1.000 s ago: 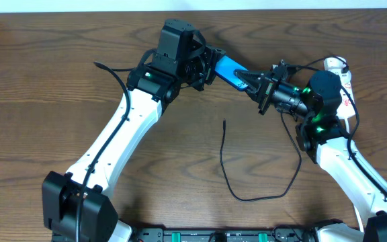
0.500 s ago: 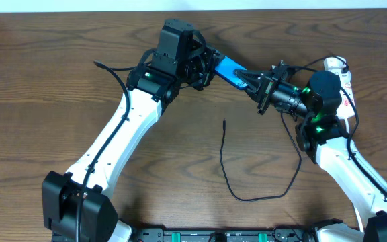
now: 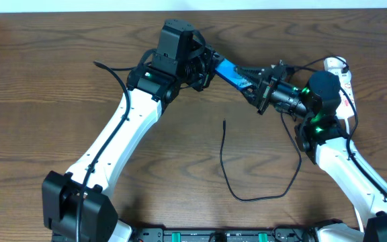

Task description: Plug charger to phone and switch on socket

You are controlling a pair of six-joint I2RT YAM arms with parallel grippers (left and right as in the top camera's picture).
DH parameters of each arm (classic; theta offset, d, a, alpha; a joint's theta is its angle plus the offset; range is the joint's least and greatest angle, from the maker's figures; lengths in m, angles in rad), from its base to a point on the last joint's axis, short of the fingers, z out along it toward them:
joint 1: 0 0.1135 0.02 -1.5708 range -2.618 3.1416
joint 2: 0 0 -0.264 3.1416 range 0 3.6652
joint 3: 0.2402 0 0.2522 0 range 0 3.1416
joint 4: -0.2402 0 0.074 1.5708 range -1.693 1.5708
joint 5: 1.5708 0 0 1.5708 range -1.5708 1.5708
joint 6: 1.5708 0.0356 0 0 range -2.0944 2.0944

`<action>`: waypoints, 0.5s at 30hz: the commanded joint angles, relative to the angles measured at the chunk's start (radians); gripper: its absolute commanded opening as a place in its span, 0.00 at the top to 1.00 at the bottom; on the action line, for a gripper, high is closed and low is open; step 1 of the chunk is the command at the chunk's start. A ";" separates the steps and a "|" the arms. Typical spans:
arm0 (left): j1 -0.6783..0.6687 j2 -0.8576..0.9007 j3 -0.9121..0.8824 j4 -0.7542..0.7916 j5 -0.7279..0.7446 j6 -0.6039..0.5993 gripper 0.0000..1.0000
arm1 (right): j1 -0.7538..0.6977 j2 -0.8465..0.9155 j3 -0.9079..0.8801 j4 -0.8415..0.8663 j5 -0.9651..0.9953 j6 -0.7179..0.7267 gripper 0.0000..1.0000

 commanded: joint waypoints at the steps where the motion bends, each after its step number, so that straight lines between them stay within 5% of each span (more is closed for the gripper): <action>1: 0.003 -0.011 0.009 0.006 -0.001 0.017 0.93 | 0.011 -0.005 0.012 0.001 -0.024 -0.026 0.53; 8: 0.029 -0.011 0.009 0.006 0.000 0.045 0.93 | 0.010 -0.005 0.012 0.000 -0.024 -0.036 0.08; 15: 0.113 -0.011 0.009 0.006 0.101 0.147 0.93 | -0.008 -0.005 0.012 0.001 -0.043 -0.230 0.01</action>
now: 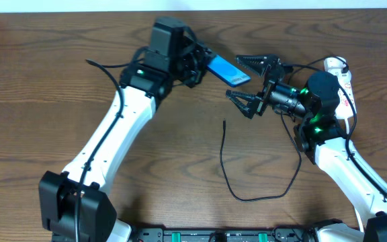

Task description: Plug charger to phone and switch on socket

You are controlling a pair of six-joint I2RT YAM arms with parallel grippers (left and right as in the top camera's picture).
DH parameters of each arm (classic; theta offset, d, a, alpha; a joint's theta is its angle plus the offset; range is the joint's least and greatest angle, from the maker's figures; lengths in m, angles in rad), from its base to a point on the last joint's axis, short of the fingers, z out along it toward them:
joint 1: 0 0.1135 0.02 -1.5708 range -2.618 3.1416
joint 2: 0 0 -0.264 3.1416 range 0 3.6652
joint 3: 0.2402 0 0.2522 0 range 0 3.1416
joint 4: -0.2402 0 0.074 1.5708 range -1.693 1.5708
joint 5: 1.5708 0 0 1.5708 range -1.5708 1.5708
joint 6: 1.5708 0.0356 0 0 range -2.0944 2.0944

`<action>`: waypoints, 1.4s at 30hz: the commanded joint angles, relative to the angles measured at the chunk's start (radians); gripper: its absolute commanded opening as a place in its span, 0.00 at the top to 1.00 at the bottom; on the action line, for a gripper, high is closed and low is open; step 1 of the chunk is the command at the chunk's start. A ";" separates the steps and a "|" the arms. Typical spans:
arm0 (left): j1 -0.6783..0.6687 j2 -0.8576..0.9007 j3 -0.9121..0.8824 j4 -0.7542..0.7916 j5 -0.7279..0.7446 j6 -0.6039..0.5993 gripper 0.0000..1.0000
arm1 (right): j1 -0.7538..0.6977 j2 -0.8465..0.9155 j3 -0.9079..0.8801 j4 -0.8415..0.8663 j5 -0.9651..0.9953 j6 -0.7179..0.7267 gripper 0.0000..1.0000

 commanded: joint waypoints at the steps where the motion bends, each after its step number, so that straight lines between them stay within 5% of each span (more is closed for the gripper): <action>1: 0.059 -0.011 0.009 0.004 0.101 0.077 0.92 | -0.014 -0.005 0.012 0.001 -0.035 -0.164 0.01; 23: 0.441 -0.011 0.009 -0.041 0.883 0.736 0.92 | -0.044 -0.005 0.012 -0.278 -0.084 -0.875 0.01; 35: 0.481 -0.011 -0.006 -0.047 0.960 0.834 0.93 | -0.022 -0.005 0.021 -0.435 0.019 -0.972 0.01; 42: 0.481 -0.011 -0.006 -0.047 0.957 0.837 0.92 | 0.021 -0.005 0.132 -0.701 0.172 -1.086 0.01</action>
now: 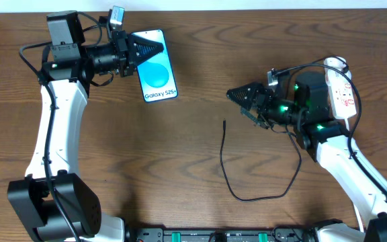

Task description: Plug charger to phone and switch on socket

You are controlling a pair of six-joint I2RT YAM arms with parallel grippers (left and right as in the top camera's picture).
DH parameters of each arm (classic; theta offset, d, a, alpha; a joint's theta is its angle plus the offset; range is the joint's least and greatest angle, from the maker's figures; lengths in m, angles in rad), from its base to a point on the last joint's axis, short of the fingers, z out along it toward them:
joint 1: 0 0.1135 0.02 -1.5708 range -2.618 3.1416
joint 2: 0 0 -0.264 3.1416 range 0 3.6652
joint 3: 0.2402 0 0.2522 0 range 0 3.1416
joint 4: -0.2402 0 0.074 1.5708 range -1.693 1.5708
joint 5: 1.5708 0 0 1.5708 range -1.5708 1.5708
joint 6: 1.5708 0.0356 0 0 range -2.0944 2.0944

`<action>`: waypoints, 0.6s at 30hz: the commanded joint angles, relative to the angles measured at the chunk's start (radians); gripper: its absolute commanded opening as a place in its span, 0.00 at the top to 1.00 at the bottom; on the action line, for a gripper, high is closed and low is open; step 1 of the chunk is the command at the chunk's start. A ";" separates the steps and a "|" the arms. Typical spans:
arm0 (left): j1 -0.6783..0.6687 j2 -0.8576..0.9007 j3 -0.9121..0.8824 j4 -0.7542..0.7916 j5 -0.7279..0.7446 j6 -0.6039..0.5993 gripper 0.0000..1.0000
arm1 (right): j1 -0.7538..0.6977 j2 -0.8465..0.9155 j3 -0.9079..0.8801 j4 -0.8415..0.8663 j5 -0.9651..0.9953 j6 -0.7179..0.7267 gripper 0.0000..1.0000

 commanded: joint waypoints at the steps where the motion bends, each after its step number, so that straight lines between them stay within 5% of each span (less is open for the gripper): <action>1: 0.005 -0.011 -0.004 0.002 0.042 0.023 0.94 | 0.031 -0.005 0.108 -0.124 0.136 -0.114 0.01; 9: 0.005 -0.011 -0.004 0.002 0.034 0.024 0.92 | 0.126 -0.005 0.320 -0.494 0.439 -0.211 0.01; 18: 0.005 -0.011 -0.004 0.002 0.034 0.024 0.93 | 0.201 0.071 0.452 -0.677 0.608 -0.220 0.01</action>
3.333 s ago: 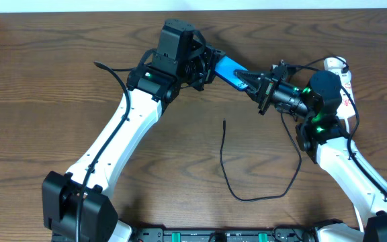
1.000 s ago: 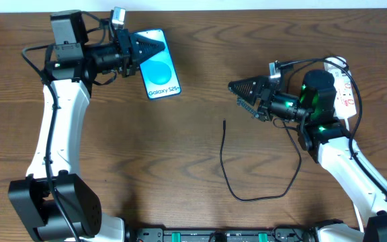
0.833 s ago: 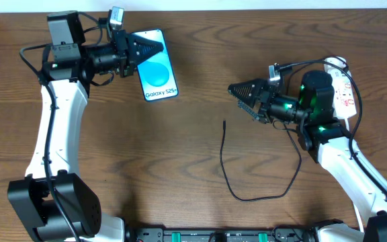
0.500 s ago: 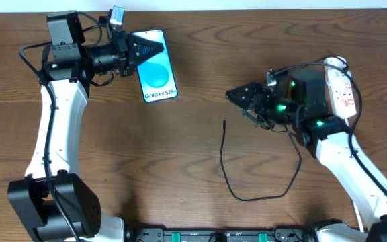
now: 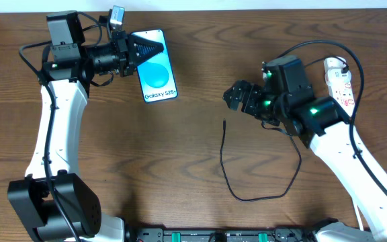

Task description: Plug charger to phone and switch on socket

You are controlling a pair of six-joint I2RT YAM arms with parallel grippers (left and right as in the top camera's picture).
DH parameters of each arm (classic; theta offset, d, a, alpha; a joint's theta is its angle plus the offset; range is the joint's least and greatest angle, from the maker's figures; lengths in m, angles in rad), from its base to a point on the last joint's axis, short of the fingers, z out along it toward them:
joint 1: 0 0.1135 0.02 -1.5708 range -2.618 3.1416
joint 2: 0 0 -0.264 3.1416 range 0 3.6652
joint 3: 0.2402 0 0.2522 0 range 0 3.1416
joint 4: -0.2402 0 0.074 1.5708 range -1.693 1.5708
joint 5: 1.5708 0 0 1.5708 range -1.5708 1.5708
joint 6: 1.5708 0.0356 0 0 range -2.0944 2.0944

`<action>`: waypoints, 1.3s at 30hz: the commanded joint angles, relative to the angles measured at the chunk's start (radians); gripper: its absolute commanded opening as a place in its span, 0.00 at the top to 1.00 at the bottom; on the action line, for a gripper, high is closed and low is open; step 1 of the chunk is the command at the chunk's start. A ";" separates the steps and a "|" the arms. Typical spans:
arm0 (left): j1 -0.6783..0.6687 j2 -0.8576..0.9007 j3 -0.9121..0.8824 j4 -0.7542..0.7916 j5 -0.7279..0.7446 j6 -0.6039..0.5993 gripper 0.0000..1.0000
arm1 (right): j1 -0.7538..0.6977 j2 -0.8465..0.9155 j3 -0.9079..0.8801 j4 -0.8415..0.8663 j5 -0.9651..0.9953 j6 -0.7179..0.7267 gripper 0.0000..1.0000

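The phone [image 5: 160,77] is at the back left, screen up and showing a blue circle. My left gripper [image 5: 154,48] reaches in from the left and looks shut on the phone's top edge. The black charger cable [image 5: 224,161] lies mid-table, and its free plug end [image 5: 224,122] points to the back. My right gripper [image 5: 236,97] hangs just behind and to the right of that plug end, pointing down-left. Its fingers merge into one dark shape, so their state is unclear. The white socket strip [image 5: 337,81] lies at the right edge.
The cable curves along the front [image 5: 261,197], rises past the right arm and loops to the strip. The left arm's own wire [image 5: 29,54] arcs at the back left. A black rail [image 5: 220,235] runs along the table's front edge.
The right arm has turned at the wrist and its body now sits higher and further left over the table. The gripper stays near the cable's plug end. The left arm and the phone have not moved.
Both grippers first met on the phone at the back centre. Then the right gripper stood open and clear of it, while the left held it tilted. Later the left had the phone at the back left, screen up, and the right hovered by the cable end.
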 commanded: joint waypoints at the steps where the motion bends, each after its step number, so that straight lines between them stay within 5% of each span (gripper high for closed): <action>1: 0.004 -0.011 -0.004 0.002 0.032 0.008 0.93 | 0.019 0.075 0.082 -0.044 0.080 -0.036 0.01; 10: 0.004 -0.011 -0.004 0.002 0.031 0.008 0.92 | 0.061 0.352 0.317 -0.259 0.098 -0.076 0.01; 18: 0.004 -0.011 -0.004 0.002 0.031 0.008 0.92 | 0.097 0.553 0.352 -0.312 0.112 -0.076 0.02; 39: 0.004 -0.011 -0.004 0.002 0.006 0.007 0.93 | 0.180 0.708 0.352 -0.308 0.215 -0.056 0.04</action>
